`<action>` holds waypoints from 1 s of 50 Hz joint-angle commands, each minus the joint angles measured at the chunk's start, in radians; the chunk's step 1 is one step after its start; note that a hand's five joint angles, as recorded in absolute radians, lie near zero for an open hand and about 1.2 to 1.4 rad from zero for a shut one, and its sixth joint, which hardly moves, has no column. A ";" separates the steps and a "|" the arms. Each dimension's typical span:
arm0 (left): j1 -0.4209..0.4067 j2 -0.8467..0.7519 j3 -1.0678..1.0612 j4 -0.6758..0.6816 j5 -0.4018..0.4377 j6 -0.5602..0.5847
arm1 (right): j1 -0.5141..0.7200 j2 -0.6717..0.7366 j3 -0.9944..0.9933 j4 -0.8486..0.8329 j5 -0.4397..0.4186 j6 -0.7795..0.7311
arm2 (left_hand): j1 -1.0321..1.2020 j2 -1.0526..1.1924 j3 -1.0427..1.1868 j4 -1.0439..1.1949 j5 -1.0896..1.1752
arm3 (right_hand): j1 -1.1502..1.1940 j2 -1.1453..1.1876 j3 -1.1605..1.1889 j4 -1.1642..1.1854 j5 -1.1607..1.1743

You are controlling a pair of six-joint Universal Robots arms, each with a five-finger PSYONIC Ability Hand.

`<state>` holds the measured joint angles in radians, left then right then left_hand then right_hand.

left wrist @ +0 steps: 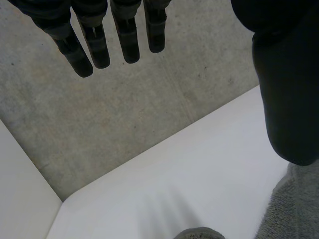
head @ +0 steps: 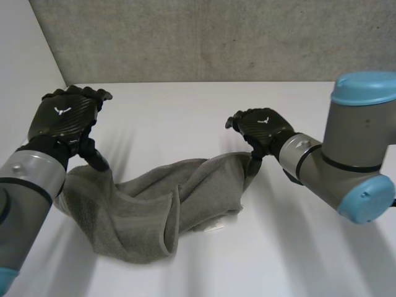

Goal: Fold the towel.

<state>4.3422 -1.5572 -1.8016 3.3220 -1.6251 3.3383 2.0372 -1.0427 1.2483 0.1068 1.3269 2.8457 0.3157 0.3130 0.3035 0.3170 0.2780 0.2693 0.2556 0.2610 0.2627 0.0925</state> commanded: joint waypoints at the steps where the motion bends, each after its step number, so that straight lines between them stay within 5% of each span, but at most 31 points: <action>1: -0.003 0.065 -0.028 -0.084 0.045 -0.014 | 0.011 0.136 -0.099 0.002 0.003 -0.048 | -0.079 -0.076 -0.067 -0.080 -0.216 | 0.095 0.108 0.103 0.101 0.097; 13: -0.229 -0.015 -0.105 -0.220 0.065 -0.080 | 0.017 0.274 -0.213 0.001 0.017 -0.037 | -0.079 -0.076 -0.067 -0.080 -0.216 | 0.271 0.284 0.279 0.277 0.273; 21: -0.253 -0.124 -0.124 -0.211 0.064 -0.066 | 0.018 0.291 -0.227 -0.001 0.020 -0.037 | -0.076 -0.073 -0.064 -0.077 -0.213 | 0.453 0.466 0.461 0.459 0.455; 36: -0.268 -0.230 -0.098 -0.182 0.005 0.107 | 0.018 0.336 -0.253 -0.003 0.023 -0.037 | -0.017 -0.014 -0.005 -0.018 -0.154 | 0.382 0.396 0.391 0.389 0.385; 41: -0.271 -0.256 -0.096 -0.134 -0.030 0.124 | 0.020 0.346 -0.253 -0.001 0.018 -0.040 | 0.303 0.306 0.315 0.302 0.166 | 0.752 0.766 0.760 0.759 0.754; 42: -0.270 -0.268 -0.088 -0.119 -0.045 0.125 | 0.018 0.345 -0.254 -0.001 0.014 -0.042 | 0.565 0.567 0.577 0.563 0.428 | 1.063 1.077 1.071 1.070 1.065; 43: -0.270 -0.268 -0.088 -0.119 -0.045 0.125 | 0.018 0.339 -0.254 -0.001 0.009 -0.043 | 0.567 0.570 0.579 0.566 0.430 | 1.126 1.140 1.135 1.133 1.129; 45: -0.270 -0.274 -0.039 -0.084 -0.087 0.125 | 0.020 0.333 -0.257 -0.003 0.009 -0.046 | 1.047 1.049 1.059 1.045 0.910 | 1.127 1.141 1.135 1.134 1.129; 50: -0.254 -0.270 0.121 -0.029 -0.139 0.125 | 0.009 0.262 -0.338 -0.027 0.017 -0.051 | 1.081 1.083 1.093 1.079 0.944 | 1.127 1.141 1.135 1.134 1.129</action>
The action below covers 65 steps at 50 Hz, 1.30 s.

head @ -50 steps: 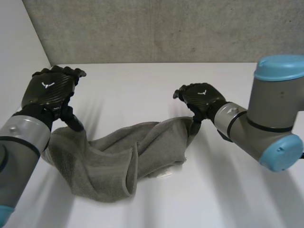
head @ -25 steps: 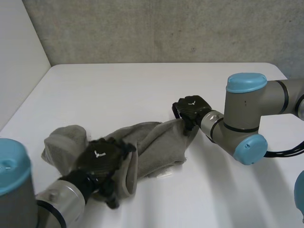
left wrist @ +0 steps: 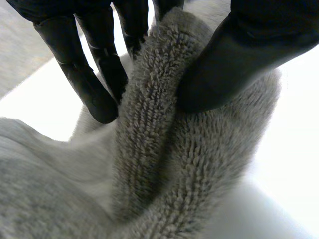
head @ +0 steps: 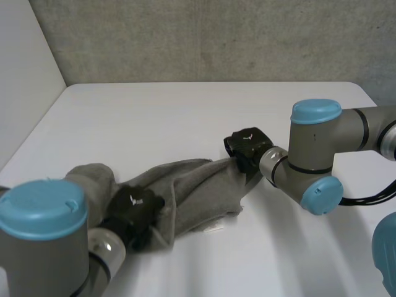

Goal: Fold the towel.

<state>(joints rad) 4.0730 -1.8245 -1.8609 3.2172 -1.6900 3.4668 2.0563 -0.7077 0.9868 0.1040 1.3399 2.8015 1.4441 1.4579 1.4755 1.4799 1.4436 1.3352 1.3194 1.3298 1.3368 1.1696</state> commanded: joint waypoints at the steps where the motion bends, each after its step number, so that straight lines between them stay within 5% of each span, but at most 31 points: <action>1: 0.015 -0.002 0.181 0.076 -0.074 -0.003 | -0.019 -0.116 -0.112 -0.058 0.010 -0.007 | -0.048 -0.062 -0.079 -0.084 -0.222 | 0.061 0.077 0.066 0.060 0.052; 12: 0.185 -0.002 0.763 0.247 -0.227 -0.126 | -0.087 -0.458 -0.001 -0.675 0.107 -0.001 | -0.048 -0.062 -0.079 -0.084 -0.222 | 0.061 0.077 0.066 0.060 0.052; 20: 0.242 -0.032 0.801 0.283 -0.260 -0.184 | -0.114 -0.489 0.074 -0.476 -0.020 -0.005 | -0.048 -0.062 -0.079 -0.084 -0.222 | 0.061 0.077 0.066 0.060 0.052; 25: 0.234 -0.026 0.536 0.259 -0.194 -0.186 | -0.117 -0.489 0.176 -0.377 -0.091 -0.011 | -0.048 -0.062 -0.079 -0.084 -0.222 | 0.061 0.077 0.066 0.060 0.052; 33: 0.224 -0.035 0.153 0.306 -0.022 -0.178 | -0.128 -0.474 0.439 -0.346 -0.110 -0.071 | -0.135 -0.149 -0.166 -0.171 -0.309 | 0.061 0.077 0.066 0.060 0.052; 45: 0.233 -0.041 -0.027 0.331 0.003 -0.080 | -0.160 -0.412 0.645 -0.339 -0.099 -0.201 | -0.253 -0.267 -0.284 -0.289 -0.427 | 0.061 0.077 0.066 0.060 0.052; 55: 0.230 0.047 -0.055 0.332 0.004 -0.048 | -0.214 -0.509 0.731 -0.314 -0.108 -0.182 | -0.749 -0.763 -0.780 -0.785 -0.923 | 0.061 0.077 0.066 0.060 0.052; 59: 0.230 0.057 -0.063 0.320 0.018 -0.037 | -0.226 -0.513 0.753 -0.319 -0.111 -0.169 | -1.185 -1.199 -1.216 -1.221 -1.359 | 0.061 0.077 0.066 0.060 0.052; 65: 0.237 0.088 -0.066 0.296 0.123 0.046 | -0.248 -0.507 0.779 -0.334 -0.123 -0.162 | -1.231 -1.244 -1.262 -1.266 -1.405 | 0.061 0.077 0.066 0.060 0.052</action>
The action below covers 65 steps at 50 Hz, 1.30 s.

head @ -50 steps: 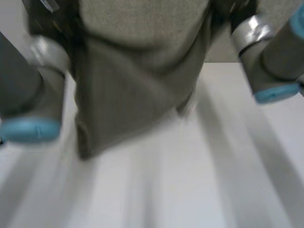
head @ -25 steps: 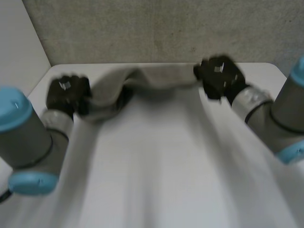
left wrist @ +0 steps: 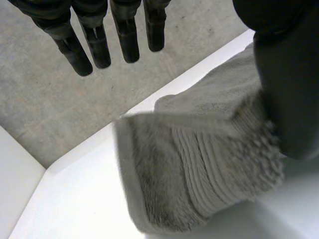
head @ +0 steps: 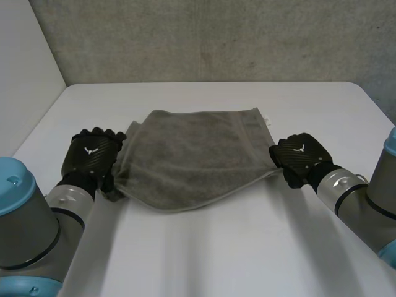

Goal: Fold the towel.

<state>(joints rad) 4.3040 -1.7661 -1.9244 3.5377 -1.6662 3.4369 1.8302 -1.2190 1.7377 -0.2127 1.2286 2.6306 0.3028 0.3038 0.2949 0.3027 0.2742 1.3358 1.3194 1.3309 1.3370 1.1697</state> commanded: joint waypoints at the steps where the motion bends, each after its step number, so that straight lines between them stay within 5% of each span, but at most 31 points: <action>1: 0.006 0.030 -0.002 -0.025 0.100 0.076 | -0.022 0.009 0.033 -0.022 -0.012 0.009 | -0.089 -0.090 -0.081 -0.089 -0.235 | 0.060 0.077 0.065 0.059 0.052; 11: 0.051 0.096 0.041 -0.098 0.226 0.116 | -0.022 0.012 0.043 -0.043 -0.012 0.009 | -0.045 -0.046 -0.037 -0.045 -0.191 | 0.060 0.077 0.065 0.059 0.052; 28: 0.059 0.088 -0.038 -0.359 0.217 0.147 | -0.023 0.041 0.045 -0.043 -0.012 0.008 | -0.036 -0.037 -0.029 -0.036 -0.182 | 0.060 0.077 0.065 0.059 0.052; 36: 0.057 0.162 -0.140 -0.327 0.215 0.099 | -0.023 0.042 0.045 -0.043 -0.012 0.008 | -0.004 -0.005 0.004 -0.004 -0.150 | 0.060 0.077 0.065 0.059 0.052; 43: 0.048 0.105 -0.151 -0.197 0.177 -0.054 | -0.019 0.059 0.045 -0.043 -0.012 0.006 | 0.019 0.018 0.027 0.019 -0.127 | 0.060 0.077 0.065 0.059 0.052; 57: 0.036 -0.160 -0.091 -0.049 0.046 -0.056 | -0.017 0.061 0.046 -0.042 -0.012 0.006 | 0.060 0.059 0.068 0.060 -0.086 | 0.060 0.077 0.065 0.059 0.052; 65: 0.052 -0.165 -0.073 -0.013 -0.003 -0.073 | -0.023 0.061 0.046 -0.042 -0.012 0.006 | 0.090 0.089 0.098 0.090 -0.056 | 0.060 0.077 0.065 0.059 0.052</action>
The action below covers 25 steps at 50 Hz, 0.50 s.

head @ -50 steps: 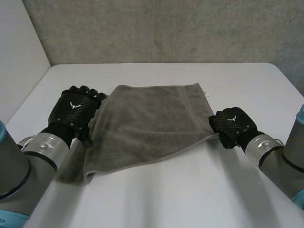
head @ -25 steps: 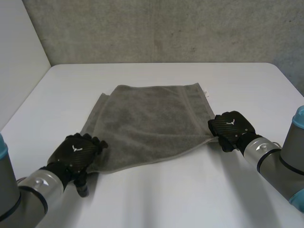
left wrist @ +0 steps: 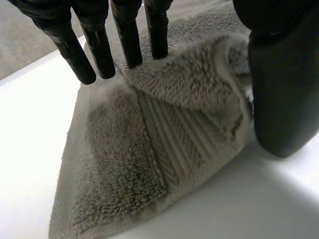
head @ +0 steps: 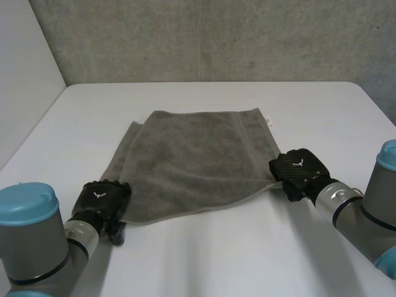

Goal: Fold the towel.

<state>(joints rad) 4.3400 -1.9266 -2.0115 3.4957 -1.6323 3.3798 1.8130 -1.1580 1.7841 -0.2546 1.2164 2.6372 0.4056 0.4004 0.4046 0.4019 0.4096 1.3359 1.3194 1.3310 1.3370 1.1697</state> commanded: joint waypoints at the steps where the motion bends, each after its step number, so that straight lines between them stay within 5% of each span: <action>1: 0.017 -0.005 0.014 0.029 -0.037 -0.016 | -0.006 0.000 0.000 0.000 0.000 0.000 | -0.013 -0.008 -0.012 -0.009 -0.191 | 0.060 0.077 0.065 0.059 0.052; 25: 0.027 0.040 0.022 0.138 -0.061 -0.056 | -0.012 -0.002 -0.005 0.000 0.014 0.001 | 0.016 0.022 0.017 0.020 -0.162 | 0.060 0.077 0.065 0.059 0.052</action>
<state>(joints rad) 4.3518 -1.8823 -2.0024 3.6350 -1.6812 3.3272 1.8061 -1.1593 1.7833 -0.2548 1.2203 2.6369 0.4398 0.4383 0.4394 0.4372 0.4460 1.3359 1.3194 1.3311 1.3371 1.1697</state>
